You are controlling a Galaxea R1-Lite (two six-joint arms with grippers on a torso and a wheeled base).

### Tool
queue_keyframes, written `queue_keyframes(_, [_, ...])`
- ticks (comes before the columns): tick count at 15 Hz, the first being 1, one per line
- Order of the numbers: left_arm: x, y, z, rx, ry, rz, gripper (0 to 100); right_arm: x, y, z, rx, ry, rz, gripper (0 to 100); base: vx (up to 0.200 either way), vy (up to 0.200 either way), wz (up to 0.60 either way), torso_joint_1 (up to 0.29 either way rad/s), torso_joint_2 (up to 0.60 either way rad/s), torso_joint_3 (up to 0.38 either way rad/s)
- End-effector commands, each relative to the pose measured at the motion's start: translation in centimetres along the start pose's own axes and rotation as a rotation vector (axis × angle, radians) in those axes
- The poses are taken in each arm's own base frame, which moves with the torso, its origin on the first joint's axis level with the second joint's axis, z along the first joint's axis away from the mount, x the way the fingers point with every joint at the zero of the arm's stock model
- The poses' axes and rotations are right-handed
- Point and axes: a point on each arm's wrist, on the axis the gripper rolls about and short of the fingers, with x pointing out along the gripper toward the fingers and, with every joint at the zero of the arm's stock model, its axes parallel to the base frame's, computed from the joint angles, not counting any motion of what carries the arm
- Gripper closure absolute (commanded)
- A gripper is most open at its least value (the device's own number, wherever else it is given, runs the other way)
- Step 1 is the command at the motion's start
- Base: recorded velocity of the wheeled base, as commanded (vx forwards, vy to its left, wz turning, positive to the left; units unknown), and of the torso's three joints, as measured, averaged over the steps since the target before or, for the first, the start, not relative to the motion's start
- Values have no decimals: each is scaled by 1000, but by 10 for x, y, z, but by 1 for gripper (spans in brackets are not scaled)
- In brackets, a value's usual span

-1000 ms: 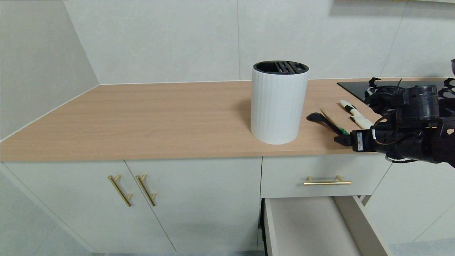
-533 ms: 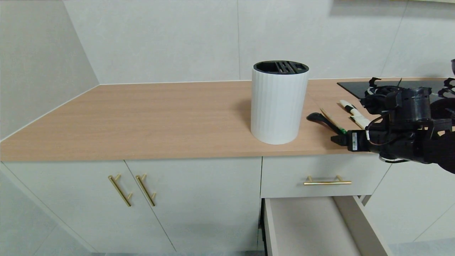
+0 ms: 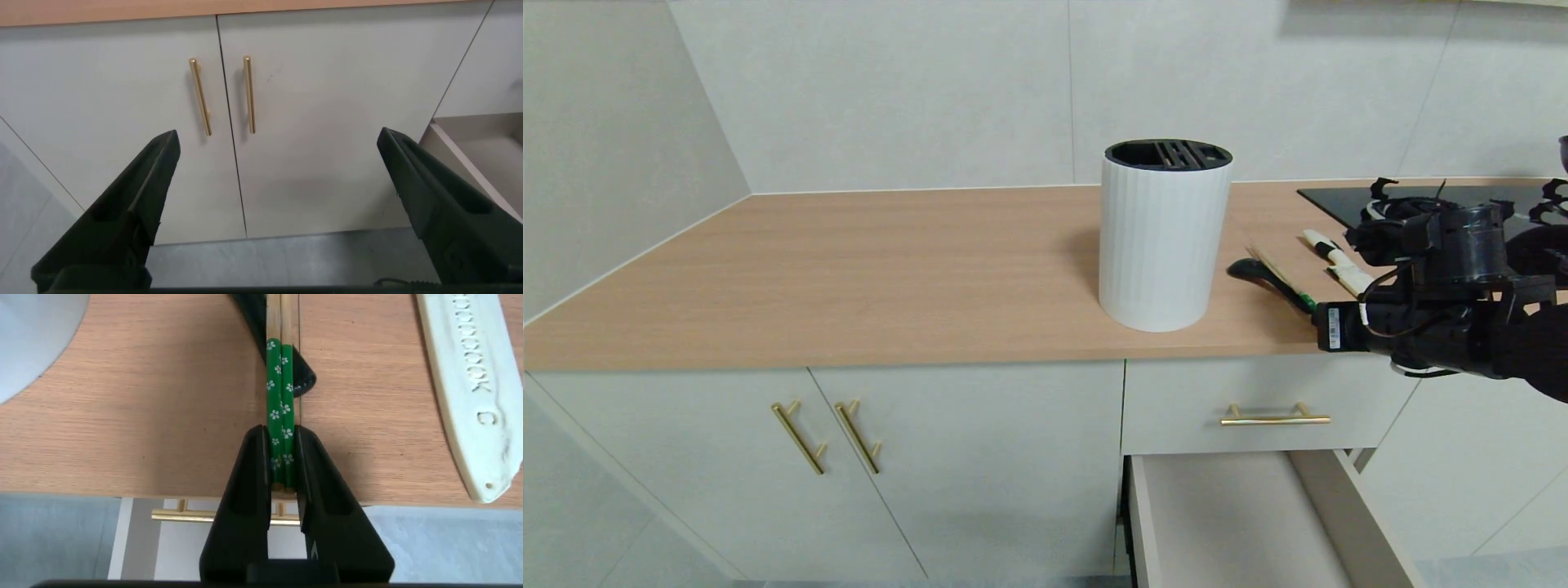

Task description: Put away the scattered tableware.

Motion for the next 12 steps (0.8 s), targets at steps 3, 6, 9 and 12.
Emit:
queue_keyframes(3, [0,0,0,0,2,0,0,-6,-1,4,3,-18,-25,100,0,0,0,0,0,0])
queue_keyframes(6, [0,0,0,0,2,0,0,-24,-4,11,9,-56,-21,100,0,0,0,0,0,0])
queue_keyframes(9, [0,0,0,0,2,0,0,-54,-1,16,-3,-60,8,100,0,0,0,0,0,0])
queue_keyframes(12, [0,0,0,0,2,0,0,-99,3,17,-33,-30,68,100,0,0,0,0,0,0])
